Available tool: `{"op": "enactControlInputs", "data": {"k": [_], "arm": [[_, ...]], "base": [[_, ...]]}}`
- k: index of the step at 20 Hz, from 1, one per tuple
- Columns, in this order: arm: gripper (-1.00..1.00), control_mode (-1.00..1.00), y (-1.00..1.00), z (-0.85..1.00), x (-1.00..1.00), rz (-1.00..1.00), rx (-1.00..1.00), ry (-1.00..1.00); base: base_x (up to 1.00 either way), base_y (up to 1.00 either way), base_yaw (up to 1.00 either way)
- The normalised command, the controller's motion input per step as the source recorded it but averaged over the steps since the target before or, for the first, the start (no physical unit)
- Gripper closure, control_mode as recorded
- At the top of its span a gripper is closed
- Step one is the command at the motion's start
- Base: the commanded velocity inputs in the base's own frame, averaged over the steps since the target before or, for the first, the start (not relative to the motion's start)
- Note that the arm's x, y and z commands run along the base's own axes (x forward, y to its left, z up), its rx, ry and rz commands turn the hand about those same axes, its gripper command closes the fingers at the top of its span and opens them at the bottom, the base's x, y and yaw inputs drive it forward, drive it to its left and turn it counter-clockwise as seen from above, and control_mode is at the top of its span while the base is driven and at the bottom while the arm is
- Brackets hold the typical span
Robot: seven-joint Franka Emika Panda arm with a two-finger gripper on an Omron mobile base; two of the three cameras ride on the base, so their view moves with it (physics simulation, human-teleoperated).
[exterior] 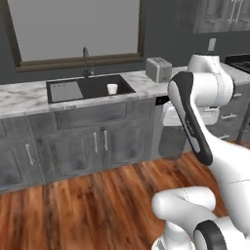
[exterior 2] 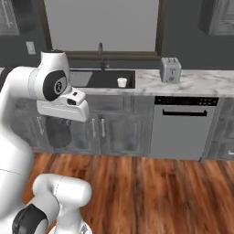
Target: Pick the jug and jar and place them in the sink. Then turn on the water.
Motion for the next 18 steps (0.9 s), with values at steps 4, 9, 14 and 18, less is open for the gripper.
{"op": "enactControlInputs", "data": {"k": [4,9,14,18], "arm": [[1.0,1.0,0.0,0.0,0.0,0.0,0.0,0.0],[1.0,1.0,0.0,0.0,0.0,0.0,0.0,0.0],[1.0,1.0,0.0,0.0,0.0,0.0,0.0,0.0],[1.0,1.0,0.0,0.0,0.0,0.0,0.0,0.0]], "base": [[1.0,-0.27,0.09],[0.88,-0.49,0.07],[0.67,-0.65,0.07],[0.92,-0.34,0.04]]}}
